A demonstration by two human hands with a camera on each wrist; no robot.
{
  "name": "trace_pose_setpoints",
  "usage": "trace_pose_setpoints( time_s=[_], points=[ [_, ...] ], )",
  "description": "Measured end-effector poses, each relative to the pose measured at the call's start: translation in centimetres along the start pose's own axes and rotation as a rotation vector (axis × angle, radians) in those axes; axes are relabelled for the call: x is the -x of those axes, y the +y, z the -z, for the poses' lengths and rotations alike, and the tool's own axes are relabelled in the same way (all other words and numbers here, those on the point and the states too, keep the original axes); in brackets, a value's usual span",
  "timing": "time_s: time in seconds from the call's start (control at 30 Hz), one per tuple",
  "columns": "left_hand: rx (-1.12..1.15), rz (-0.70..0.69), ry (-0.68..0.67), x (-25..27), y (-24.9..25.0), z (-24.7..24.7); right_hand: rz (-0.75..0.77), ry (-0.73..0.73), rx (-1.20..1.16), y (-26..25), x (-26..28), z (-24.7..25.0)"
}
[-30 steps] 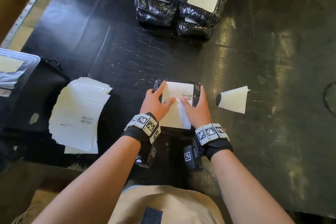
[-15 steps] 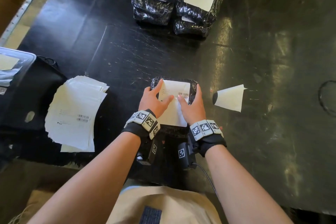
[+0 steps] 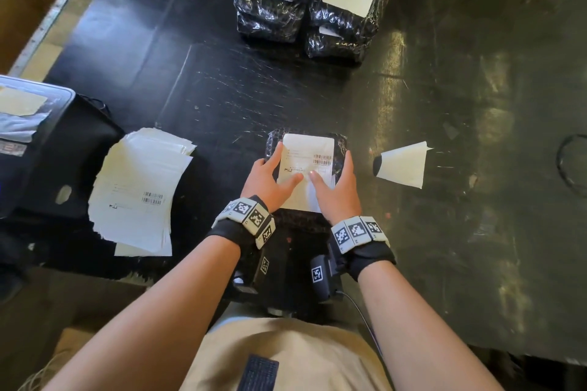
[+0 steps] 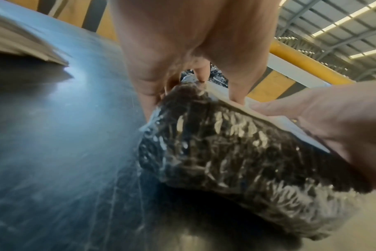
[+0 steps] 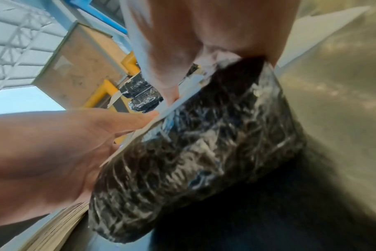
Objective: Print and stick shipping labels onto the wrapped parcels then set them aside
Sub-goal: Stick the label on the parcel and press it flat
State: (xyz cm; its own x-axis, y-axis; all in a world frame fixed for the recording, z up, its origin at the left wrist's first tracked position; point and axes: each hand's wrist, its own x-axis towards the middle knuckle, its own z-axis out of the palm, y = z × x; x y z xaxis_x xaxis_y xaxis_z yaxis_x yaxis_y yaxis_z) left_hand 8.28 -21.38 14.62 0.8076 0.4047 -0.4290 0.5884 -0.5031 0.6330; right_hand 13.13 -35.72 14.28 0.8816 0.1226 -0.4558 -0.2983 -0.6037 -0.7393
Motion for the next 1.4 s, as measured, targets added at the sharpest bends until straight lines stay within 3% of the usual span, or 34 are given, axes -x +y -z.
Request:
trace_pose_setpoints(
  time_s=[0.6, 0.93, 1.2, 1.4],
  points=[
    [-0.031, 0.081, 0.039, -0.5, 0.8, -0.5, 0.011, 0.027, -0.071, 0.0, -0.1, -0.4],
    [0.038, -0.037, -0.068, 0.4, -1.0, 0.6, 0.005, 0.003, 0.012, 0.6, 1.2, 0.4],
    [0.016, 0.005, -0.035, 1.2, -0.9, 0.3, 0.006, 0.105, -0.035, 1.3, 2.5, -0.4],
    [0.088, 0.005, -0.048, 1.6, -0.8, 1.0, 0.027, 0.058, -0.027, 1.5, 2.7, 0.5]
  ],
)
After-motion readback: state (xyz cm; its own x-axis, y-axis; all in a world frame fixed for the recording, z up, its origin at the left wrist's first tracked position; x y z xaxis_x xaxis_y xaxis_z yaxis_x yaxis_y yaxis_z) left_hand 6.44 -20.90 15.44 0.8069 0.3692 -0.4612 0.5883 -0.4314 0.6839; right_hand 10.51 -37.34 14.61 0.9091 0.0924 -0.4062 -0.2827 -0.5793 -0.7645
